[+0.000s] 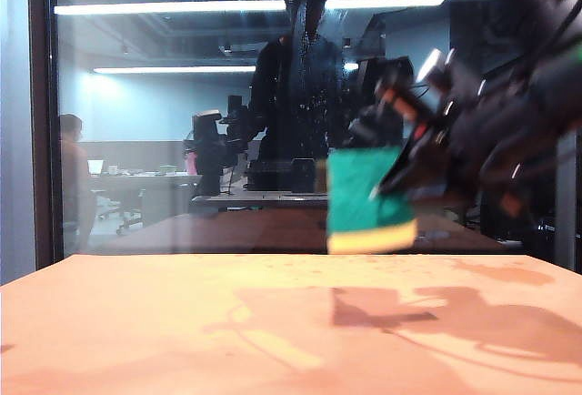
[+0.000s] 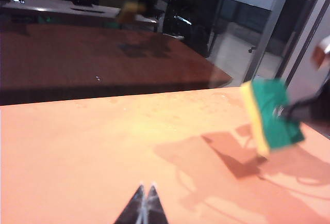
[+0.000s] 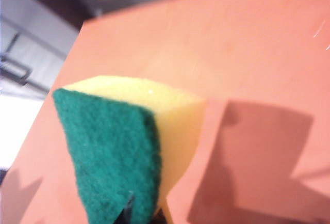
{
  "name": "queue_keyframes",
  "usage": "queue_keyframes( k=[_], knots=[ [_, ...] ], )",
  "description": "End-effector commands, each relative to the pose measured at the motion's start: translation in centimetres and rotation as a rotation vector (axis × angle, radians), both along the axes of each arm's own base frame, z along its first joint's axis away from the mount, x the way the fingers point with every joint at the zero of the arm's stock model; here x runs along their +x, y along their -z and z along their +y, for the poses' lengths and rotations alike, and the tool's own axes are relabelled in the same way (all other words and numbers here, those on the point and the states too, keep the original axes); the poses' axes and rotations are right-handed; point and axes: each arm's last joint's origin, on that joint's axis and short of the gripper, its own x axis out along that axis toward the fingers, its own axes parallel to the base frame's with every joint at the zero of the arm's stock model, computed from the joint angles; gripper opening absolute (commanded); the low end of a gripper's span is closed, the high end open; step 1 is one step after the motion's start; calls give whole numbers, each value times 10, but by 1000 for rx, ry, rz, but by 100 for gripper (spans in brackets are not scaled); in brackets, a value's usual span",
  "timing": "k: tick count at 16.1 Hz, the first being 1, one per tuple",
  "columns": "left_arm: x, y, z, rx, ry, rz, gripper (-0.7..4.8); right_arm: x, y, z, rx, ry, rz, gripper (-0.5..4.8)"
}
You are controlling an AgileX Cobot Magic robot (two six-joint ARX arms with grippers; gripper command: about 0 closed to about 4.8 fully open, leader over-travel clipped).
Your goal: Pick up the sponge from the table, wipe the water off the glass, and finally place the sponge back on the table.
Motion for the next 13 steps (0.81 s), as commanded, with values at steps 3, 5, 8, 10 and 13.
queue_keyframes(
  k=[3,5,8,10,13],
  knots=[
    [0,-2,0,2,1,-18,-6,8,30,5,50,-1,142,-6],
    [0,-2,0,2,1,-18,-6,8,39,6,54,-22,188,-6],
    [0,-2,0,2,1,-18,-6,8,48,8,72,-63,244,-3],
    [0,-2,0,2,1,-18,-6,9,47,9,86,-87,249,118],
    [0,-2,0,2,1,-18,-6,11,44,10,96,-96,235,221]
  ],
)
